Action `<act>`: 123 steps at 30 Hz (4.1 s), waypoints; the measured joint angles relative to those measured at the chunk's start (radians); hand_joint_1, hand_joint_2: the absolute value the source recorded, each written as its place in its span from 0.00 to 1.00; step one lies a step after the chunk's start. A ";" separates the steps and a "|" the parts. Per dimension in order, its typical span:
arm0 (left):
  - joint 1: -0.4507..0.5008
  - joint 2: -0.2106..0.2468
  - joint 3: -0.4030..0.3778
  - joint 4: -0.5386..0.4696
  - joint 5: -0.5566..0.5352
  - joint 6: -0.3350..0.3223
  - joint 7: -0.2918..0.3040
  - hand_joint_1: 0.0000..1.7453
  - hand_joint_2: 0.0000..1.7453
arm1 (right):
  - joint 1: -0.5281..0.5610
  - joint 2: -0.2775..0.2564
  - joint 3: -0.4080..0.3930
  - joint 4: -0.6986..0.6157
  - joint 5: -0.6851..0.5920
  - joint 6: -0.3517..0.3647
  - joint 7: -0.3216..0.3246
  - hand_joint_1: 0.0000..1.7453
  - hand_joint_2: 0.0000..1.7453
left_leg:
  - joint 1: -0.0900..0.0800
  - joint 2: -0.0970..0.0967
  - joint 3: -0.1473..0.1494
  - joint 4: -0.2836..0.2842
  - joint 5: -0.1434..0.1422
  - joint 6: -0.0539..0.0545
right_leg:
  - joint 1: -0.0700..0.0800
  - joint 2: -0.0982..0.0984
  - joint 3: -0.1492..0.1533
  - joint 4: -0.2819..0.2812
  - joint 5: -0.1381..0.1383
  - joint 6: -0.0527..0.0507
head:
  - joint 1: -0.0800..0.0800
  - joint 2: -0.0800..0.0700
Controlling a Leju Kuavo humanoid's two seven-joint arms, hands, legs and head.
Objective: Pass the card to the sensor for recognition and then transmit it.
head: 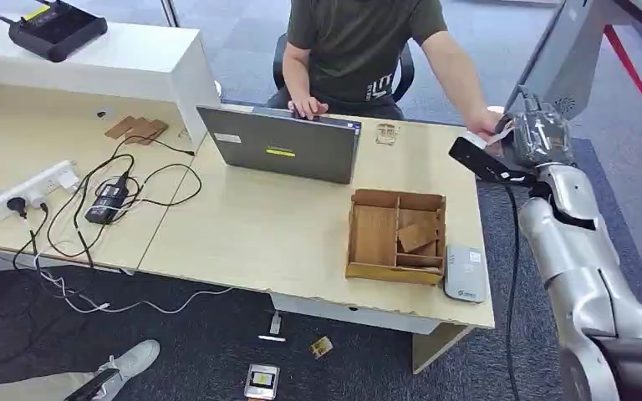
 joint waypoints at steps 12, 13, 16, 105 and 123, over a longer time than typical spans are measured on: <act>0.020 0.010 -0.007 -0.065 -0.016 0.023 -0.016 0.00 1.00 | 0.022 -0.021 -0.011 -0.002 -0.142 -0.024 -0.060 1.00 1.00 | 0.000 0.000 0.001 0.001 0.000 0.000 | 0.000 0.000 -0.001 -0.001 0.000 0.000 | 0.000 0.000; 0.021 0.009 -0.007 -0.065 -0.020 0.020 -0.017 0.00 1.00 | 0.045 -0.030 -0.022 -0.032 -0.201 -0.012 -0.064 1.00 1.00 | 0.000 -0.001 0.001 0.001 0.000 0.000 | 0.000 0.000 0.001 -0.001 0.000 0.000 | 0.000 0.000; 0.029 -0.003 0.004 -0.069 -0.034 0.045 0.007 0.00 1.00 | 0.205 -0.075 -0.073 -0.229 -0.341 0.096 -0.024 1.00 1.00 | 0.003 -0.004 0.004 0.001 -0.003 0.001 | 0.003 -0.004 0.008 -0.005 -0.002 0.000 | 0.002 0.000; -0.034 -0.426 0.883 0.075 -0.892 -0.439 0.064 0.00 1.00 | 0.553 -0.052 -0.157 -1.176 -0.315 0.456 0.109 1.00 1.00 | 0.003 0.000 0.006 0.001 -0.006 0.000 | 0.003 -0.002 0.008 -0.003 -0.005 -0.002 | 0.000 0.000; 0.040 -0.321 0.577 -0.031 -0.495 -0.233 0.077 0.00 1.00 | 0.111 0.202 -0.014 -0.315 -0.298 0.148 -0.097 1.00 1.00 | 0.005 -0.002 0.003 0.001 -0.003 -0.005 | 0.005 -0.001 0.003 0.000 -0.004 -0.004 | 0.000 0.000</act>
